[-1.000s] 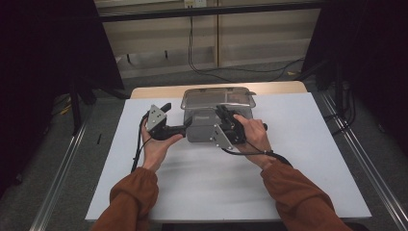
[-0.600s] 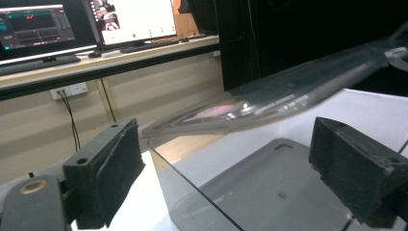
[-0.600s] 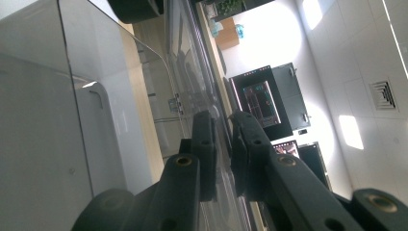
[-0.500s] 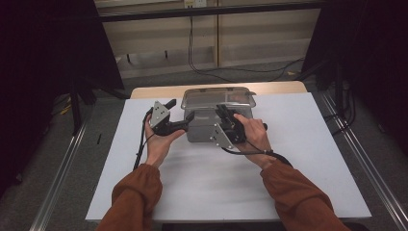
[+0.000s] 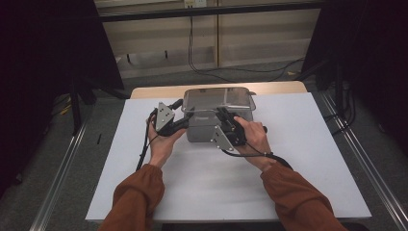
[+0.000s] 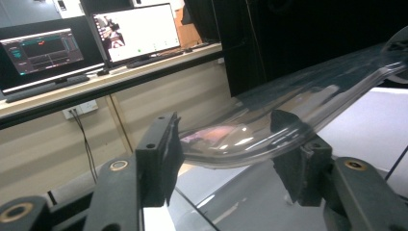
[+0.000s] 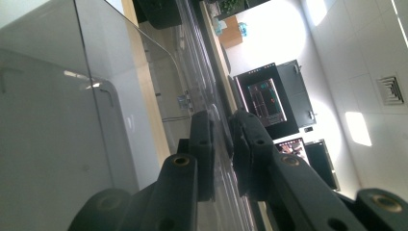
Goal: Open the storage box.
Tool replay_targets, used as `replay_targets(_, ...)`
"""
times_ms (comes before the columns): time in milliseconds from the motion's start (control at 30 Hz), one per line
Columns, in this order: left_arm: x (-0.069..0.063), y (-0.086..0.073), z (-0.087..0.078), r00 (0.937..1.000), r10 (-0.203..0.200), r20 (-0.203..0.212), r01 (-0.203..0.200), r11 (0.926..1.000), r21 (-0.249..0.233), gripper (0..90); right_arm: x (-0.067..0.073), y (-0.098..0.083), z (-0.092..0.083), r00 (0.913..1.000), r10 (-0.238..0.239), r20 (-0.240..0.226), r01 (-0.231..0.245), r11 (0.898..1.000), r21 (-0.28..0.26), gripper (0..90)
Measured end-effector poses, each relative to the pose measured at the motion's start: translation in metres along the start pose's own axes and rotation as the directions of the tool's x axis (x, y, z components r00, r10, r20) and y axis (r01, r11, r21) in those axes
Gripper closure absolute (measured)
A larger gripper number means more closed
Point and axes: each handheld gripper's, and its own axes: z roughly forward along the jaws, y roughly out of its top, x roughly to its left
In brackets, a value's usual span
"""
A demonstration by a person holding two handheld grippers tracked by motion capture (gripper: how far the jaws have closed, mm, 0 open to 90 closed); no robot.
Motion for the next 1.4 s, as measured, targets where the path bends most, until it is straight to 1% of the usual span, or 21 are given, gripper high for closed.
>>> replay_targets(67, 0.001, -0.001, 0.0, 0.9999, 0.016, 0.0, -0.016, 0.9999, 0.007, 47.7, 0.002, -0.001, -0.001, 1.0, 0.002, -0.001, -0.002, 1.0, 0.0, 78.4)
replay_targets(133, 0.001, -0.001, 0.001, 0.9999, 0.01, -0.004, -0.01, 0.9999, 0.002, 48.6, 0.002, -0.002, -0.001, 1.0, 0.009, -0.003, -0.009, 1.0, -0.002, 77.6)
replay_targets(200, 0.001, -0.002, 0.001, 0.9999, 0.012, -0.007, -0.012, 0.9999, 0.007, 51.0, 0.001, -0.003, -0.001, 0.9993, 0.035, -0.009, -0.035, 0.999, -0.001, 75.7)
replay_targets(300, 0.001, -0.003, 0.001, 0.9999, 0.012, -0.003, -0.012, 0.9999, 0.011, 50.6, 0.001, -0.006, 0.0, 0.9981, 0.06, -0.015, -0.06, 0.998, 0.005, 73.0)
replay_targets(400, 0.001, -0.002, 0.001, 0.9998, 0.017, -0.003, -0.017, 0.9998, 0.014, 50.8, 0.0, -0.01, 0.0, 0.995, 0.098, -0.019, -0.098, 0.995, 0.007, 68.6)
replay_targets(433, 0.001, -0.002, 0.001, 0.9999, 0.012, -0.004, -0.012, 0.9999, 0.009, 50.8, -0.001, -0.011, 0.0, 0.9941, 0.106, -0.024, -0.105, 0.994, 0.009, 66.8)
replay_targets(500, 0.001, -0.002, 0.001, 0.9999, 0.012, -0.005, -0.012, 0.9999, 0.007, 50.9, -0.001, -0.013, -0.001, 0.9894, 0.143, -0.025, -0.143, 0.99, 0.011, 58.1)
replay_targets(567, 0.001, -0.002, 0.001, 0.9998, 0.018, -0.004, -0.018, 0.9998, 0.012, 50.9, -0.002, -0.016, -0.002, 0.9861, 0.165, -0.021, -0.165, 0.986, 0.013, 55.4)
replay_targets(633, 0.001, -0.002, 0.001, 0.9998, 0.017, -0.004, -0.017, 0.9998, 0.013, 50.9, -0.003, -0.018, -0.003, 0.9784, 0.205, -0.023, -0.205, 0.979, 0.013, 47.6)
replay_targets(700, 0.001, -0.002, 0.001, 0.9998, 0.017, -0.005, -0.017, 0.9998, 0.012, 51.0, -0.003, -0.022, -0.003, 0.9679, 0.25, -0.023, -0.25, 0.968, 0.02, 40.7)
replay_targets(800, 0.001, -0.002, 0.001, 0.9998, 0.017, -0.005, -0.017, 0.9998, 0.012, 51.0, -0.005, -0.028, -0.004, 0.9547, 0.296, -0.029, -0.296, 0.955, 0.025, 34.7)
replay_targets(833, 0.001, -0.002, 0.001, 0.9999, 0.012, -0.006, -0.012, 0.9999, 0.009, 50.9, -0.006, -0.03, -0.004, 0.9516, 0.306, -0.029, -0.305, 0.952, 0.026, 32.9)
replay_targets(933, 0.001, -0.002, 0.001, 0.9999, 0.015, -0.003, -0.015, 0.9998, 0.012, 51.0, -0.009, -0.036, -0.005, 0.9358, 0.351, -0.037, -0.35, 0.936, 0.029, 28.2)
replay_targets(1067, 0.001, -0.002, 0.001, 0.9999, 0.016, -0.006, -0.016, 0.9998, 0.011, 50.9, -0.013, -0.044, -0.004, 0.9079, 0.415, -0.058, -0.413, 0.91, 0.049, 22.2)
replay_targets(1100, 0.001, -0.002, 0.001, 0.9998, 0.018, -0.005, -0.018, 0.9998, 0.011, 51.0, -0.014, -0.047, -0.004, 0.8989, 0.434, -0.063, -0.431, 0.901, 0.053, 21.1)
replay_targets(1167, 0.001, -0.002, 0.001, 0.9999, 0.014, -0.005, -0.014, 0.9999, 0.007, 51.1, -0.018, -0.052, -0.003, 0.8732, 0.482, -0.075, -0.478, 0.876, 0.059, 20.2)
replay_targets(1233, 0.001, -0.002, 0.001, 0.9998, 0.019, -0.005, -0.019, 0.9998, 0.011, 51.1, -0.022, -0.056, -0.003, 0.8464, 0.525, -0.089, -0.521, 0.851, 0.063, 20.2)
replay_targets(1267, 0.001, -0.002, 0.001, 0.9999, 0.014, -0.006, -0.014, 0.9999, 0.007, 51.1, -0.024, -0.059, -0.003, 0.8346, 0.543, -0.095, -0.539, 0.84, 0.065, 20.2)
replay_targets(1300, 0.001, -0.002, 0.001, 0.9999, 0.013, -0.007, -0.013, 0.9999, 0.006, 51.1, -0.026, -0.062, -0.004, 0.8167, 0.568, -0.1, -0.565, 0.823, 0.066, 20.1)
replay_targets(1367, 0.001, -0.002, 0.001, 0.9999, 0.014, -0.006, -0.013, 0.9999, 0.006, 51.1, -0.029, -0.066, -0.004, 0.7915, 0.601, -0.11, -0.597, 0.799, 0.074, 19.5)
replay_targets(1400, 0.001, -0.002, 0.001, 0.9999, 0.013, -0.007, -0.013, 0.9999, 0.006, 51.1, -0.03, -0.068, -0.005, 0.7759, 0.619, -0.122, -0.615, 0.785, 0.076, 19.3)
